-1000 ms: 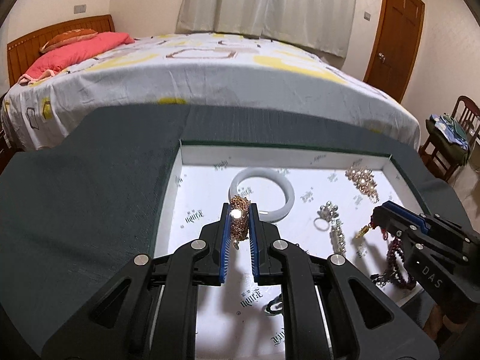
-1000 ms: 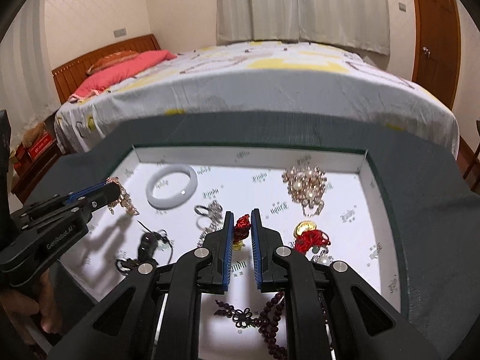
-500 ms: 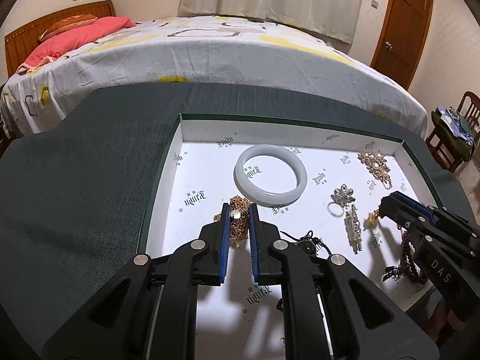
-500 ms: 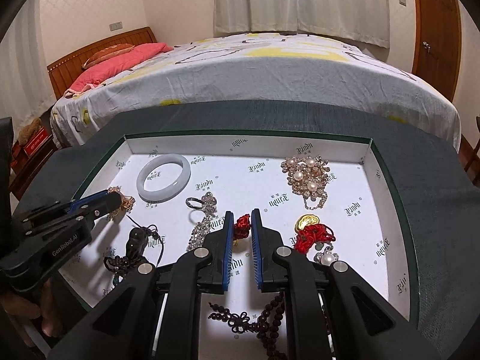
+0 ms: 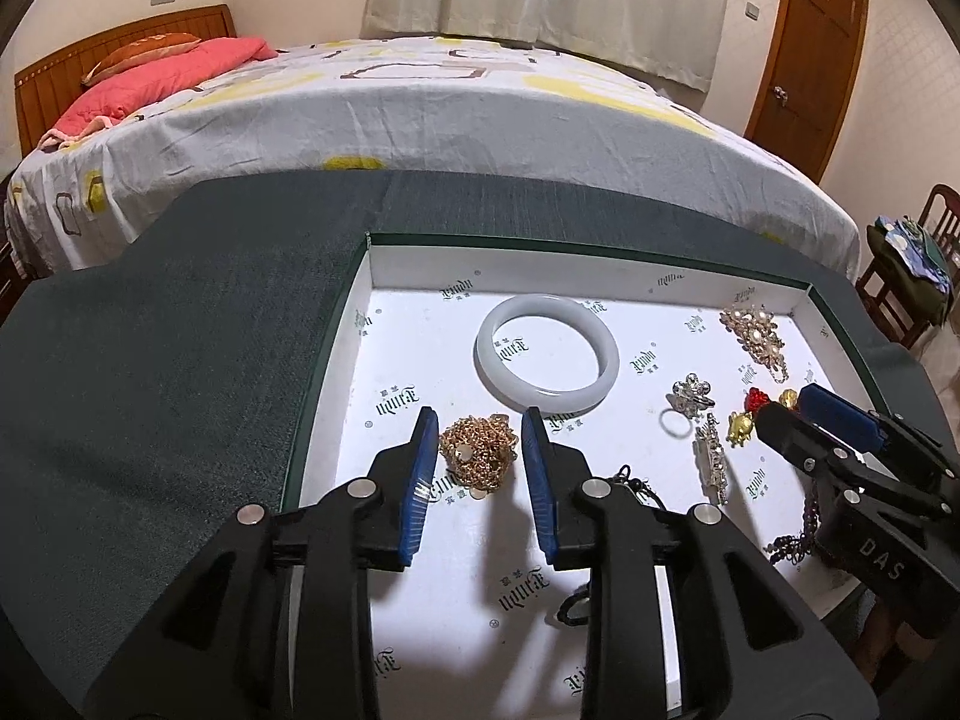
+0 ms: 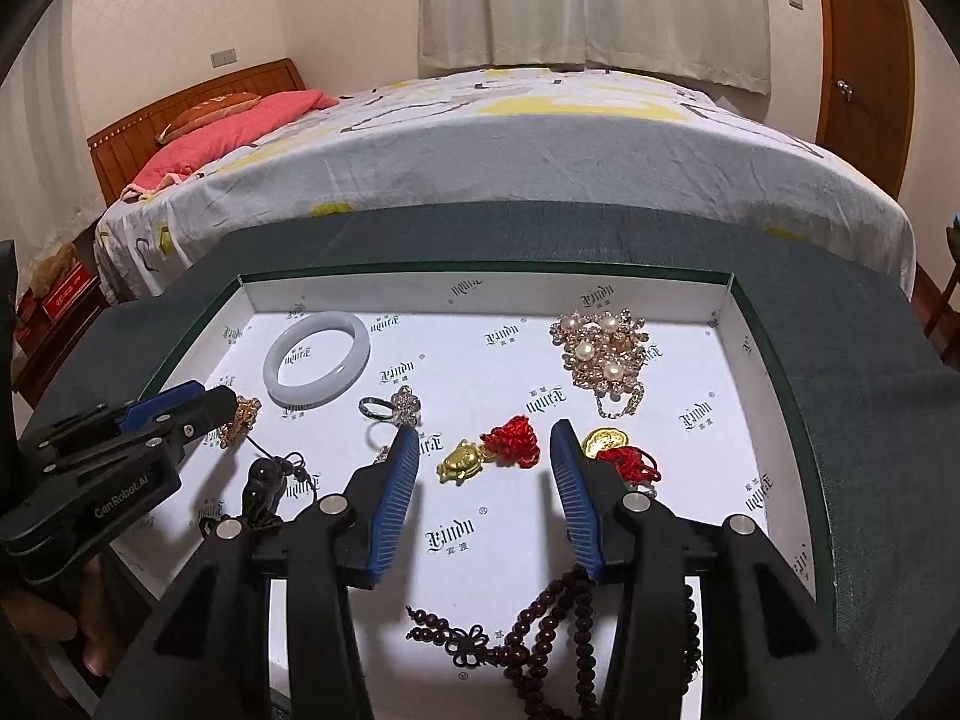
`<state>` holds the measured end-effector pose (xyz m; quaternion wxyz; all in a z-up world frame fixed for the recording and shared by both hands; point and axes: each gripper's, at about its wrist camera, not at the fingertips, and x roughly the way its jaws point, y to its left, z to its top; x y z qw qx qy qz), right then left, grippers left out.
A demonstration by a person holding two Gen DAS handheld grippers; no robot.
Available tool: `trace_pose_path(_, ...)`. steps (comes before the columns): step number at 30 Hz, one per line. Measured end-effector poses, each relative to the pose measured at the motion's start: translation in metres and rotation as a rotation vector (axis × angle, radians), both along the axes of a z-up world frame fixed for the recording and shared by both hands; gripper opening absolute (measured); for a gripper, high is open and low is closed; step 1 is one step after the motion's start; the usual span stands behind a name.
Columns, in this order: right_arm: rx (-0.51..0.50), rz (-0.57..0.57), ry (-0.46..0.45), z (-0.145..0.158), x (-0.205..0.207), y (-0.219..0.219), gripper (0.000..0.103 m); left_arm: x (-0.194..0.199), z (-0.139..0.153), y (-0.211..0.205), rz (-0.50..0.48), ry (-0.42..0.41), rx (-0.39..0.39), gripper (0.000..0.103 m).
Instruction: Organize jewelry
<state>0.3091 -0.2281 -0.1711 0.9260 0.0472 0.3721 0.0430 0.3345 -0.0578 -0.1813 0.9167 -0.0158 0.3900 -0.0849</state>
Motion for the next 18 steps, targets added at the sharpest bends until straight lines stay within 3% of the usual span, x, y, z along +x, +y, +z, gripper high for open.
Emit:
trace_pose_path(3, 0.001, 0.0, -0.002, 0.0, 0.0, 0.0, 0.046, -0.001, 0.001, 0.0, 0.008, -0.007, 0.005, 0.05)
trace_pose_path(6, 0.002, -0.004, -0.004, 0.0, -0.001, -0.001, 0.05, -0.002, 0.002, 0.001, 0.013, -0.012, 0.004, 0.053)
trace_pose_path(14, 0.002, -0.024, -0.038, 0.005, -0.009, -0.004, 0.073, -0.009, 0.009, -0.001, 0.027, -0.047, 0.034, 0.08)
trace_pose_path(18, 0.0, -0.044, -0.055, 0.009, -0.016, -0.007, 0.079, -0.017, 0.016, -0.003, 0.038, -0.08, 0.066, 0.09)
